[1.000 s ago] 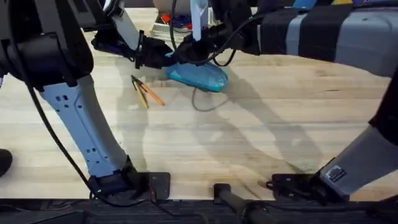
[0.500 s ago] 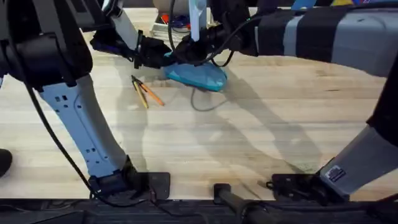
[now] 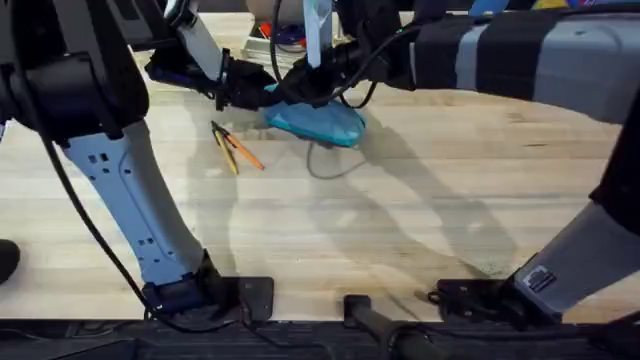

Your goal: Unzip the bag, pick up the pens from the table one at a time and place them inside, then zip the bag closed.

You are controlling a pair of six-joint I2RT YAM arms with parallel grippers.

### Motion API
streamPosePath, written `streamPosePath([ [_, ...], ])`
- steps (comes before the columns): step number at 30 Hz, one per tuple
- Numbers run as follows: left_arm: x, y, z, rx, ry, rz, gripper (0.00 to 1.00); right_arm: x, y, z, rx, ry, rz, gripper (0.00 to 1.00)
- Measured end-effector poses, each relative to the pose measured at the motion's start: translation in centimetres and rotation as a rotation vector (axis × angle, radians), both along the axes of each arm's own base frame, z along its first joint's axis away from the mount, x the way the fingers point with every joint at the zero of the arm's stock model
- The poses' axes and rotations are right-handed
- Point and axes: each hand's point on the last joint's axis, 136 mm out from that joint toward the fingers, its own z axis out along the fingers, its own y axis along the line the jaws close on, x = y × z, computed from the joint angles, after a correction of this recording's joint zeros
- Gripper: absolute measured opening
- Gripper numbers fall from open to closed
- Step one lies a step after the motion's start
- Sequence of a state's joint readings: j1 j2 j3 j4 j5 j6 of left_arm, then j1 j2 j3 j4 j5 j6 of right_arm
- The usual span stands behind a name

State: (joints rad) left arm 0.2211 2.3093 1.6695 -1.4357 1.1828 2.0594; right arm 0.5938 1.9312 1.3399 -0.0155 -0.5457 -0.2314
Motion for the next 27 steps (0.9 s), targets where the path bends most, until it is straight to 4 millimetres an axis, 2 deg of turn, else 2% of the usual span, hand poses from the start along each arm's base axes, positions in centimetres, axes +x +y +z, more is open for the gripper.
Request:
streamPosePath([
  [16,0.0,-0.1,0.0,0.001,0.001,-0.002,0.042,-0.8,-0.1,-0.7,-0.025,0.038,0.008,0.051],
  [18,0.0,-0.1,0.0,0.001,0.0,-0.003,0.042,-1.0,0.0,-0.7,-0.021,0.045,0.013,0.219],
  [23,0.1,-0.2,-0.1,0.004,-0.013,-0.006,0.042,-2.2,0.8,-0.6,0.003,0.107,0.027,0.928],
  [24,0.1,-0.2,-0.1,0.004,-0.015,-0.007,0.042,-2.3,0.9,-0.5,0.007,0.121,0.022,0.976],
  [27,0.1,-0.2,-0.1,0.004,-0.014,-0.007,0.042,-2.4,1.0,-0.1,0.024,0.158,-0.002,0.995],
])
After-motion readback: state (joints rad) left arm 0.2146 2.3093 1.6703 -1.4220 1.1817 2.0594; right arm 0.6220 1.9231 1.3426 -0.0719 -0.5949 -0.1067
